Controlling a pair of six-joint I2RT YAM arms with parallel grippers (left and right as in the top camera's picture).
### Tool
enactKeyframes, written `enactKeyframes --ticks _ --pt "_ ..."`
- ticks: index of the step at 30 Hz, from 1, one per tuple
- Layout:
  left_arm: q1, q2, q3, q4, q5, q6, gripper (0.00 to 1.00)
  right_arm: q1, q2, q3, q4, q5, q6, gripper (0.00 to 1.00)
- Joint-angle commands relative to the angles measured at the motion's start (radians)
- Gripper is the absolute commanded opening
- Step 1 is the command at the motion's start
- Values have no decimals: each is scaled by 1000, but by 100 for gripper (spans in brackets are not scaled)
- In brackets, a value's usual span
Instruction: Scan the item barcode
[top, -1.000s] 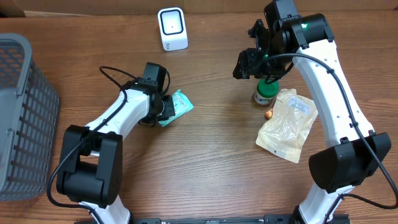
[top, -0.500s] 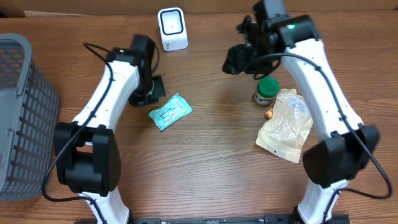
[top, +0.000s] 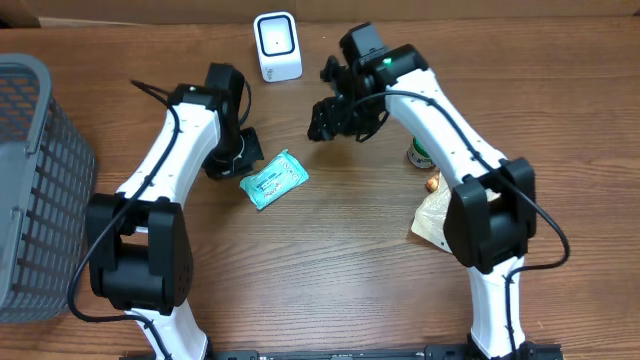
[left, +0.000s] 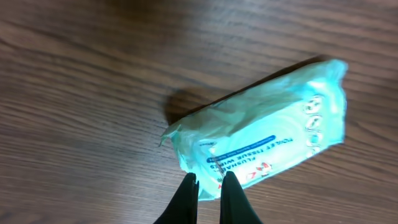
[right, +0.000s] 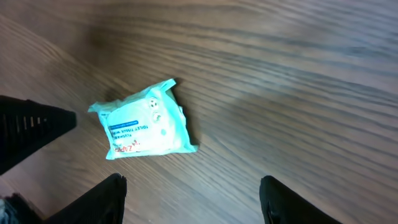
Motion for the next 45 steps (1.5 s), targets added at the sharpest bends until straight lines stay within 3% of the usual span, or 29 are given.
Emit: enactKeyframes --ticks 1,14,25,36,45 --pt "0 2 -79 61 35 -68 4 4 54 9 21 -42 -32 67" --pt "0 7 -280 319 -13 -112 4 4 123 9 52 -143 -110 67" --pt "6 8 -303 338 -216 -97 4 -47 123 9 -37 -122 -190 72" --pt "5 8 -309 292 -183 -62 4 -130 123 9 -175 -120 -241 72" --pt "6 8 -408 401 -172 -61 4 -125 123 9 -172 -120 -225 73"
